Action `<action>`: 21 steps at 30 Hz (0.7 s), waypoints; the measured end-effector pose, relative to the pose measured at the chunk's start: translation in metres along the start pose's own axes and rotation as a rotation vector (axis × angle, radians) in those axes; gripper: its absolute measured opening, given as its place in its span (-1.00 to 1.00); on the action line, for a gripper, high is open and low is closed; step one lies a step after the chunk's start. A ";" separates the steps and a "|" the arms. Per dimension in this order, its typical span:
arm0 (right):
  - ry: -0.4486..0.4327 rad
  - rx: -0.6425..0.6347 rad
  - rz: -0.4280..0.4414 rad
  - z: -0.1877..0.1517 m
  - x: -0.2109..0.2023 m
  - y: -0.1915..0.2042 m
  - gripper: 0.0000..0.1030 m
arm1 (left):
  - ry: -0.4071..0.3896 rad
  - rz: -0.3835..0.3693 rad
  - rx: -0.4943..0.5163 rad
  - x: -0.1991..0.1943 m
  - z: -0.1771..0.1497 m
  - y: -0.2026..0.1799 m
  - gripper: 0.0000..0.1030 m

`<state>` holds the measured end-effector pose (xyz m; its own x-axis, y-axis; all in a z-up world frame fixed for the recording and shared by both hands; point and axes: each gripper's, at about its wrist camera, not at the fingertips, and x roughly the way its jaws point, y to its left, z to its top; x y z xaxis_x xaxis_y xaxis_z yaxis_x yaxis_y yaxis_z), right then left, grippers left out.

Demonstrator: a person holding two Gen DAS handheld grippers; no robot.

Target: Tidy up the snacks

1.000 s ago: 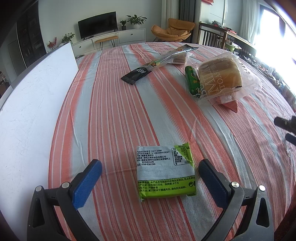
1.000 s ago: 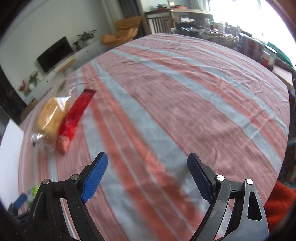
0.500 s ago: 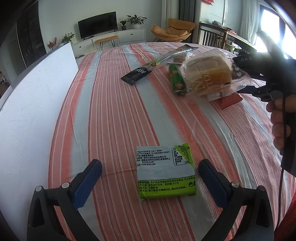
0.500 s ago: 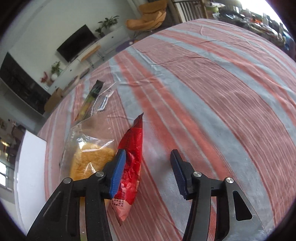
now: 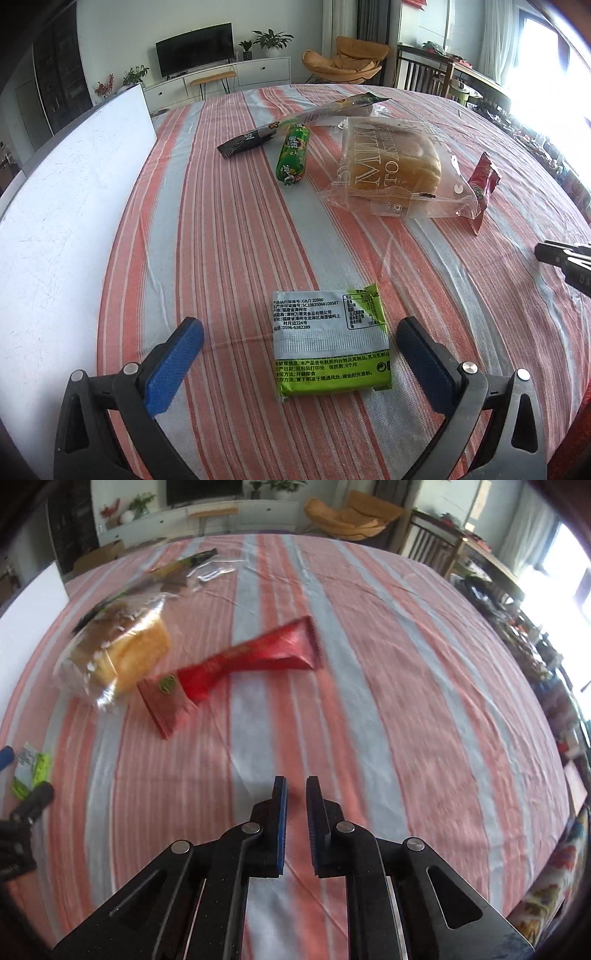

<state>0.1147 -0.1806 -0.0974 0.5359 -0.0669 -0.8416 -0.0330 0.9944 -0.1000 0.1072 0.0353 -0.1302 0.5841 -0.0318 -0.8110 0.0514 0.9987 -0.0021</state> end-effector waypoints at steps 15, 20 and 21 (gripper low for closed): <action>-0.097 0.144 0.036 -0.018 0.001 -0.008 0.66 | -0.001 0.000 0.000 0.001 0.000 0.000 1.00; -0.099 0.146 0.033 -0.021 0.001 -0.009 0.67 | -0.001 0.000 0.000 0.001 0.000 0.000 1.00; -0.100 0.147 0.032 -0.021 0.000 -0.009 0.68 | -0.001 0.000 0.000 0.001 0.000 0.000 1.00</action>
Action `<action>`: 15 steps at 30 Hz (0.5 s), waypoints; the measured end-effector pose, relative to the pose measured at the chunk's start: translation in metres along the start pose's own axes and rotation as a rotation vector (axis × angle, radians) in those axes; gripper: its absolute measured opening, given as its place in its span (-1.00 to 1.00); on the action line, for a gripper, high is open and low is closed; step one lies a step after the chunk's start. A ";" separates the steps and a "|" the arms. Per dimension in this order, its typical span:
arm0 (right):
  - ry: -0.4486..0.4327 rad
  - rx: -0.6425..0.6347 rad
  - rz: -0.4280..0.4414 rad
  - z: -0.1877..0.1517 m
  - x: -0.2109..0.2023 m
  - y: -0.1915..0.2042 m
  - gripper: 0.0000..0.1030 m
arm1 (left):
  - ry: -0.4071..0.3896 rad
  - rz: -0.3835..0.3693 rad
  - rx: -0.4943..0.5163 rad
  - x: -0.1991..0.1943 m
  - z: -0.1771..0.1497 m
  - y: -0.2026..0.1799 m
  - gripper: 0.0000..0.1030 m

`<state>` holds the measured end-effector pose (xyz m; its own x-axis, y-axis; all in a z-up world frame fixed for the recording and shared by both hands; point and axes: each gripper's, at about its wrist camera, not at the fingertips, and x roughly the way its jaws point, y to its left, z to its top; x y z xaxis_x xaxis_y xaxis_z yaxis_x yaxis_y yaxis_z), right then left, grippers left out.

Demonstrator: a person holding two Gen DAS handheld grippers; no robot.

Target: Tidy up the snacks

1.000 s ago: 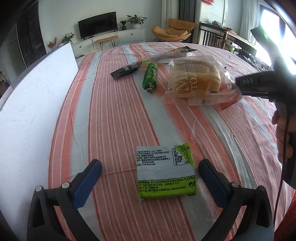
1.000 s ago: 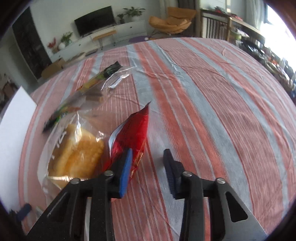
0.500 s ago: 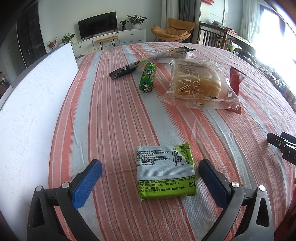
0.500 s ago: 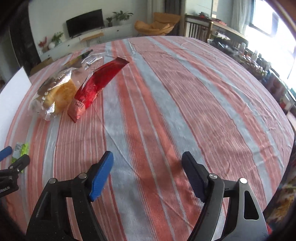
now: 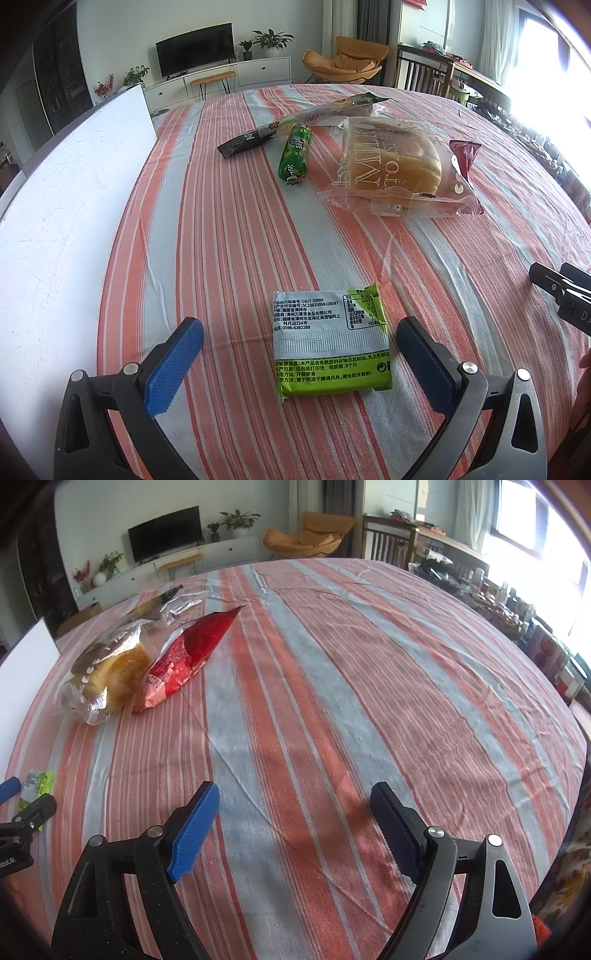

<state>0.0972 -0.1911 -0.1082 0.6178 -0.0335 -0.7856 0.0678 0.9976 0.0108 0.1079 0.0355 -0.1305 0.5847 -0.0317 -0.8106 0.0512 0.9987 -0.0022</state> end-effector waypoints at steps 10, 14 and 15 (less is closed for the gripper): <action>-0.006 0.016 0.013 -0.001 -0.003 -0.004 0.68 | 0.000 0.000 0.000 0.000 0.000 0.000 1.00; -0.013 0.042 0.038 0.000 -0.004 -0.008 0.68 | 0.000 0.000 0.000 0.000 0.000 0.000 1.00; -0.016 0.052 0.046 0.000 -0.005 -0.009 0.68 | 0.000 0.000 0.000 0.000 0.000 0.000 1.00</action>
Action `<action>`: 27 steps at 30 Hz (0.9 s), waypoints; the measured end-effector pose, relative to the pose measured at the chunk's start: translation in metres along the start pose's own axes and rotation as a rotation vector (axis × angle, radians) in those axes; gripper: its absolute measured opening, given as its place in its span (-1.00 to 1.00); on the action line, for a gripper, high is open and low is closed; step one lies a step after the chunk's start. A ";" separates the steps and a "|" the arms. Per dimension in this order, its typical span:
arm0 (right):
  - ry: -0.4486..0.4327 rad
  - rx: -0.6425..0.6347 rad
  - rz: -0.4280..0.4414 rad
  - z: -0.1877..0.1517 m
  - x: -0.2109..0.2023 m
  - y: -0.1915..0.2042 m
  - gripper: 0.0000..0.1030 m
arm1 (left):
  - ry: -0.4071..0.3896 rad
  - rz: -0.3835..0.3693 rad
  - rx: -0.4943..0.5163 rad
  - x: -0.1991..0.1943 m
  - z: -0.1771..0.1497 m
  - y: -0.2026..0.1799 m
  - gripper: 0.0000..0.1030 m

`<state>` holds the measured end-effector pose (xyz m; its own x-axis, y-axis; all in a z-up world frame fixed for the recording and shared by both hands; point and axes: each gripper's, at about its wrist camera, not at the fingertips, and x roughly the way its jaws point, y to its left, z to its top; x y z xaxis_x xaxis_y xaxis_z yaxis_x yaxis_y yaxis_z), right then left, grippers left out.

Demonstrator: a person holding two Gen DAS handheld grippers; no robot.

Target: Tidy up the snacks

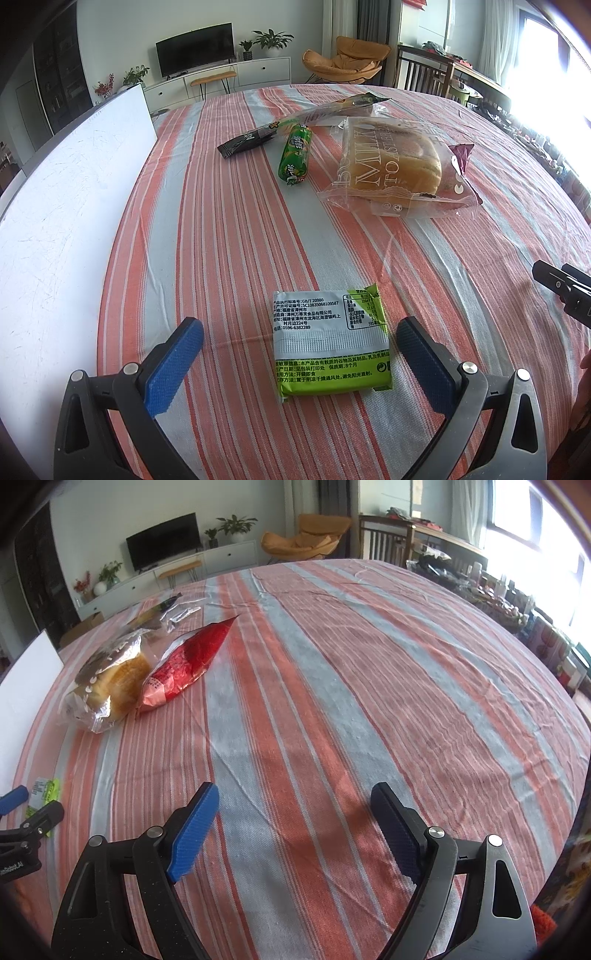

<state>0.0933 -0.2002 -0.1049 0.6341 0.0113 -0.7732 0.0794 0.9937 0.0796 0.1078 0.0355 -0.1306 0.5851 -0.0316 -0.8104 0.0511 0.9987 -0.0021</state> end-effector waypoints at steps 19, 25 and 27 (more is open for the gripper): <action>-0.137 0.515 0.278 0.012 -0.027 -0.089 0.69 | 0.063 -0.064 0.111 -0.005 -0.002 -0.017 0.91; 0.037 0.201 0.289 0.067 0.002 0.005 0.64 | 0.040 -0.038 0.028 -0.007 0.005 -0.004 0.25; 0.080 0.197 0.269 0.079 0.021 0.025 0.48 | 0.030 -0.020 0.020 -0.008 0.006 0.000 0.01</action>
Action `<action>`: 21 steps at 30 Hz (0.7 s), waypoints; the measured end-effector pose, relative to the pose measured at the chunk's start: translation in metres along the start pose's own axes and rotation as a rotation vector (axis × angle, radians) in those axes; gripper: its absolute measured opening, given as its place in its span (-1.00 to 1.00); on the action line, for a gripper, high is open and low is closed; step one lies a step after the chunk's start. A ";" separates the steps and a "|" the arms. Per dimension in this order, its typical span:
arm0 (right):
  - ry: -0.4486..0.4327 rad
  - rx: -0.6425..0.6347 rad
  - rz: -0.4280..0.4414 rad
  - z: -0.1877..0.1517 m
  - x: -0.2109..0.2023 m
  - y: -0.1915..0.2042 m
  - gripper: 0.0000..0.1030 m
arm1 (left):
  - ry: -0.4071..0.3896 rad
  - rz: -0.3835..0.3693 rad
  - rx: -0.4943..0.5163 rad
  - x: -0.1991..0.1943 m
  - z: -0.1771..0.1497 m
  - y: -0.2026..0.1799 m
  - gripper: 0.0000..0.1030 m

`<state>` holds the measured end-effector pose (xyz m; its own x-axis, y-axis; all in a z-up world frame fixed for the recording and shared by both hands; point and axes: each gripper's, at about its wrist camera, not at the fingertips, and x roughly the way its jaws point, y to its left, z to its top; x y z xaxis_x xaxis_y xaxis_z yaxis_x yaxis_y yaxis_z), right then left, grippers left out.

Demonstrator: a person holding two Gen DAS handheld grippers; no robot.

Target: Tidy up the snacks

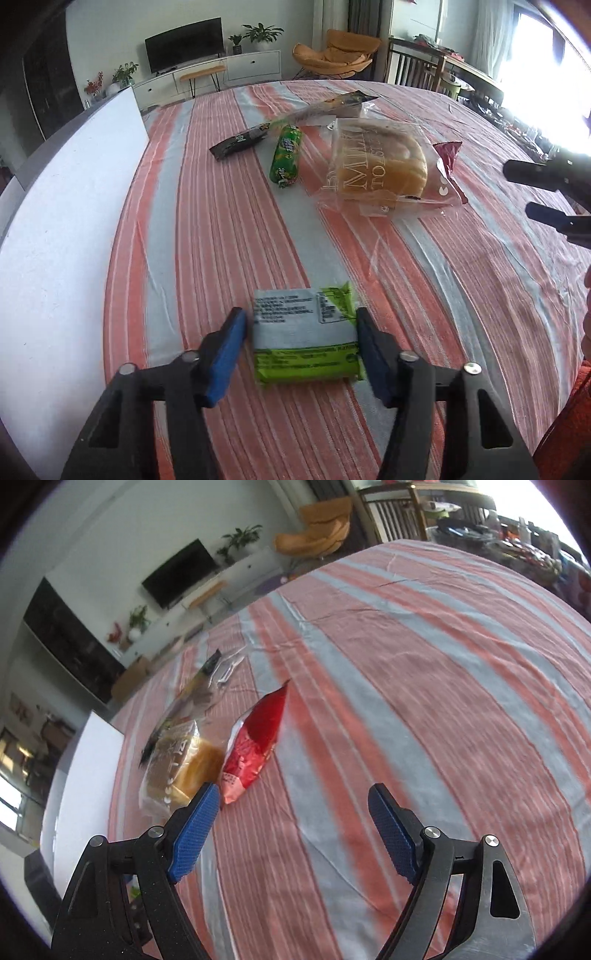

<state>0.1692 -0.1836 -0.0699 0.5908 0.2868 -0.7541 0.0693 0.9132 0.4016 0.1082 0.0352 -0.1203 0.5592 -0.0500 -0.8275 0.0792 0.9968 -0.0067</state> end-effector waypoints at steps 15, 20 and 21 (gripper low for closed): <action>0.090 0.174 0.138 -0.023 -0.002 -0.032 -0.51 | -0.083 -0.140 -0.055 -0.059 -0.014 0.011 -0.04; 0.040 0.181 0.231 -0.039 -0.060 -0.030 -0.51 | -0.142 -0.256 -0.090 -0.117 -0.015 0.016 -0.04; 0.032 0.167 0.258 -0.038 -0.069 -0.020 -0.51 | -0.157 -0.270 -0.099 -0.131 -0.014 0.019 -0.04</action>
<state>0.0967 -0.2104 -0.0450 0.5807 0.5142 -0.6312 0.0535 0.7495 0.6598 0.0251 0.0612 -0.0202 0.6499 -0.3145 -0.6919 0.1656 0.9471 -0.2749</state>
